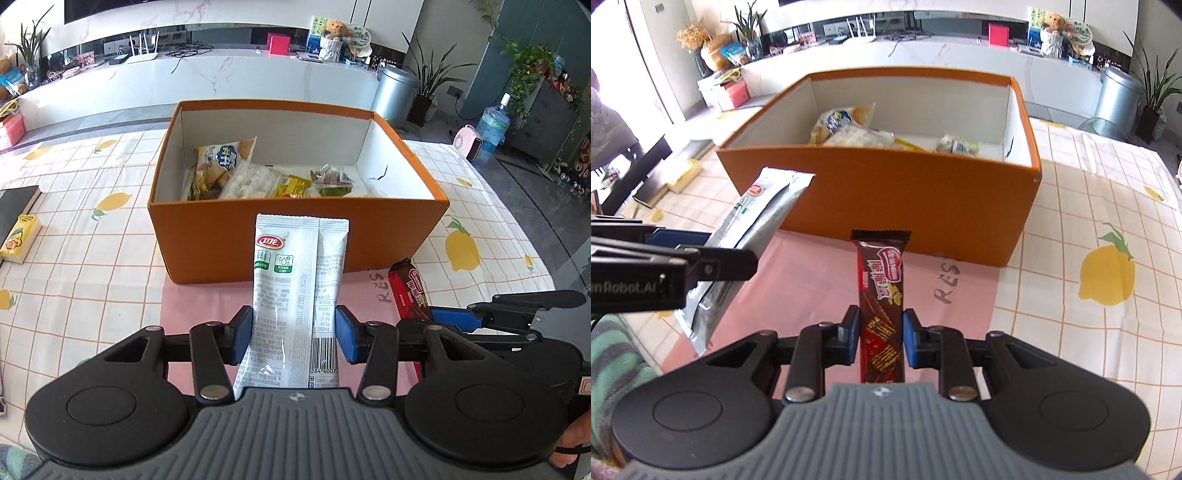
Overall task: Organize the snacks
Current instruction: 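Lift both snacks and carry them over the orange box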
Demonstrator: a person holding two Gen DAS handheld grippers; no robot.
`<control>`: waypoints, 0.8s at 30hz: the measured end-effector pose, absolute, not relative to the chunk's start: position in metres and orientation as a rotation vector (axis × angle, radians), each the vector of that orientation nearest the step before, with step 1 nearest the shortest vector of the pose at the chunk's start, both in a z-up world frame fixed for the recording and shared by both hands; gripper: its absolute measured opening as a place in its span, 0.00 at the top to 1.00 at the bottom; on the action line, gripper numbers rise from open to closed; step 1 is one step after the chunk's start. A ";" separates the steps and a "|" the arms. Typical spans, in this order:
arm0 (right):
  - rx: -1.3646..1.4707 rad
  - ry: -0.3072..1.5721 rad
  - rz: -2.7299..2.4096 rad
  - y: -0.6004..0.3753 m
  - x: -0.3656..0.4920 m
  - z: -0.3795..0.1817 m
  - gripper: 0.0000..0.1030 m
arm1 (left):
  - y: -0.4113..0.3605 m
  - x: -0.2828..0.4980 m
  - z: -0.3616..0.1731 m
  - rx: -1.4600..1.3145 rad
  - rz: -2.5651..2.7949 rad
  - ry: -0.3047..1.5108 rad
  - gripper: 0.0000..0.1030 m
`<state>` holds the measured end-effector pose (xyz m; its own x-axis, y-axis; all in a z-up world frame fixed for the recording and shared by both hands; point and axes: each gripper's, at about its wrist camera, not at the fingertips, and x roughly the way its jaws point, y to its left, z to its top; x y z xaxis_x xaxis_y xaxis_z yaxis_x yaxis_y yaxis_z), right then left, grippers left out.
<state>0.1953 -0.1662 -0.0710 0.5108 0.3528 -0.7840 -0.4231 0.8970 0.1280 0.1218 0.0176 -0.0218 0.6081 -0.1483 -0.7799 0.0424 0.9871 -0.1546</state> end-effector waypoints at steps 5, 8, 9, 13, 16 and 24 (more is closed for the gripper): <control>-0.117 0.869 0.462 -0.167 0.189 -0.044 0.80 | 0.019 0.124 0.001 -0.114 -0.123 0.865 0.48; -0.141 0.835 0.459 -0.168 0.190 -0.027 0.80 | 0.021 0.129 0.013 -0.107 -0.132 0.844 0.48; -0.148 0.827 0.460 -0.167 0.192 -0.022 0.80 | 0.021 0.131 0.017 -0.106 -0.135 0.837 0.48; -0.160 0.801 0.466 -0.166 0.204 0.000 0.80 | 0.023 0.143 0.029 -0.085 -0.142 0.813 0.48; -0.170 0.782 0.468 -0.162 0.214 0.013 0.80 | 0.026 0.154 0.036 -0.074 -0.147 0.803 0.48; -0.183 0.747 0.460 -0.147 0.254 0.033 0.80 | 0.037 0.189 0.043 -0.074 -0.150 0.795 0.48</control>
<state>0.2537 -0.1471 0.0327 0.6401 0.3374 -0.6903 -0.4651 0.8853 0.0014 0.1891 0.0365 0.0434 0.6902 -0.1619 -0.7053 0.1063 0.9868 -0.1226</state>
